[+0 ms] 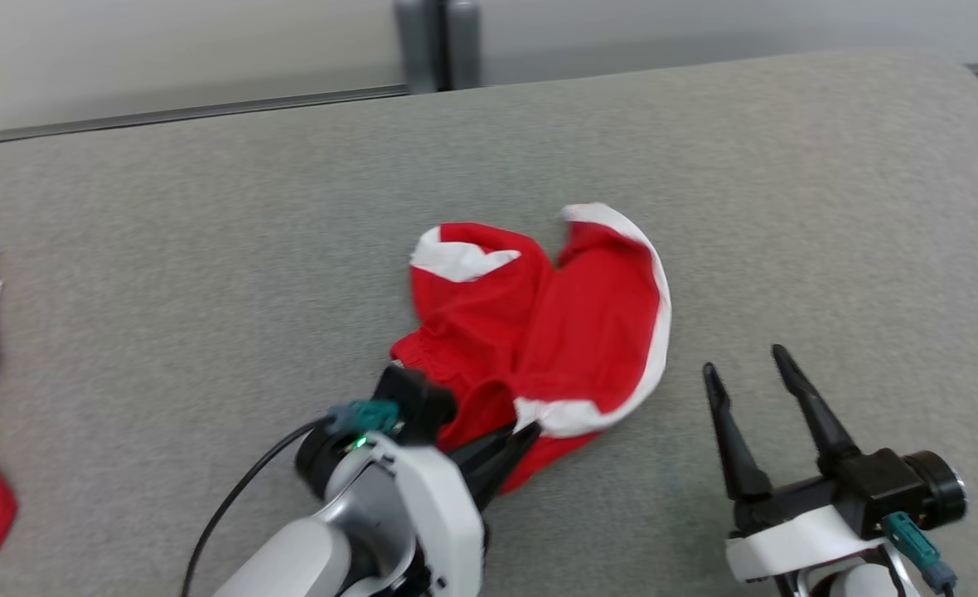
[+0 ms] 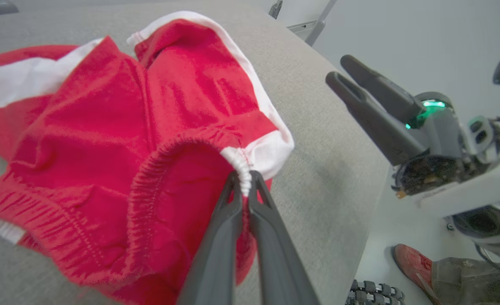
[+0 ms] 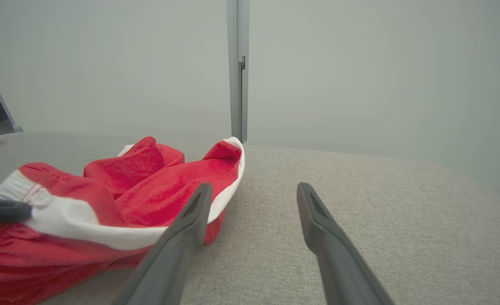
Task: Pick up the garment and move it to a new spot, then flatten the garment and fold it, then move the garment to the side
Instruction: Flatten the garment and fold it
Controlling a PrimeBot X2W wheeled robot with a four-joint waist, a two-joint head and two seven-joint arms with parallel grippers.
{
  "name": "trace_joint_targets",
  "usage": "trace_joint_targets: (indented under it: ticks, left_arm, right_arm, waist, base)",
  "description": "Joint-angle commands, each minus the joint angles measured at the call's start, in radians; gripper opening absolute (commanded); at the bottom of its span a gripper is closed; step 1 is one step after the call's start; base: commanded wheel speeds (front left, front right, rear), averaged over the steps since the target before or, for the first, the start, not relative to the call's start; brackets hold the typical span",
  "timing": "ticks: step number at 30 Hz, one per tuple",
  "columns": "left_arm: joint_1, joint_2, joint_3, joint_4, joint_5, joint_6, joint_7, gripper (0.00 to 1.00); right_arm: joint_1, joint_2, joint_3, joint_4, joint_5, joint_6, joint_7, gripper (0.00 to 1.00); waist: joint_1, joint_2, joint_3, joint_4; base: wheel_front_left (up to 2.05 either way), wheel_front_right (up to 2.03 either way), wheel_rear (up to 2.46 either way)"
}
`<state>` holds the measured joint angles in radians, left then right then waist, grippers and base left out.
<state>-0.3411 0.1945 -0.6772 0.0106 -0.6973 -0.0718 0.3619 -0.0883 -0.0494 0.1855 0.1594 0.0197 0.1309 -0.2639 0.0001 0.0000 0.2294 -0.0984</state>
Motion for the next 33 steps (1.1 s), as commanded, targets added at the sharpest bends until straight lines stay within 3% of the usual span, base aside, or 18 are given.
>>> trace_joint_targets:
  ticks: [1, 5, 10, 17, 25, 29, 33]
  left_arm:
    - [0.029, 0.036, 0.002, -0.021, 0.007, 0.007, 0.007, 0.00]
    - [0.108, 0.114, 0.014, -0.069, 0.010, 0.025, 0.015, 0.00]
    - [0.178, 0.192, 0.075, -0.079, 0.031, 0.064, -0.050, 0.00]
    - [0.231, 0.229, 0.155, -0.023, 0.011, 0.090, -0.147, 0.00]
    - [0.211, 0.227, 0.200, 0.060, -0.025, 0.081, -0.196, 0.00]
    - [0.204, 0.234, 0.211, 0.088, -0.032, 0.080, -0.199, 0.00]
    - [0.191, 0.244, 0.221, 0.108, -0.033, 0.082, -0.201, 0.00]
  right_arm:
    - [0.009, -0.003, -0.022, 0.005, -0.011, 0.000, -0.001, 1.00]
    - [0.020, -0.002, -0.064, 0.013, -0.046, 0.000, -0.001, 1.00]
    - [0.024, -0.018, -0.076, 0.027, -0.052, 0.000, -0.001, 1.00]
    - [0.044, -0.067, -0.013, 0.029, 0.043, 0.000, -0.001, 1.00]
    - [0.051, -0.222, 0.242, -0.048, 0.301, 0.000, -0.001, 1.00]
    - [0.019, -0.284, 0.316, -0.057, 0.521, 0.000, -0.001, 1.00]
    - [-0.064, -0.373, 0.436, -0.033, 0.813, 0.000, 0.025, 1.00]
  waist:
    - [-0.0001, 0.0000, -0.007, 0.074]
    - [-0.0001, 0.0000, -0.013, 0.162]
    - [-0.0001, 0.0000, -0.025, 0.222]
    - [-0.0001, 0.0000, -0.042, 0.254]
    - [-0.0001, 0.0000, -0.048, 0.246]
    - [-0.0001, 0.0000, -0.049, 0.236]
    - [-0.0001, 0.0000, -0.046, 0.230]
  base:
    - [0.00, 0.00, 0.00]
    - [0.00, 0.00, 0.00]
    - [0.00, 0.00, 0.00]
    - [0.00, 0.00, 0.00]
    - [0.00, 0.00, 0.00]
    - [0.00, 0.00, 0.00]
    - [0.00, 0.00, 0.00]
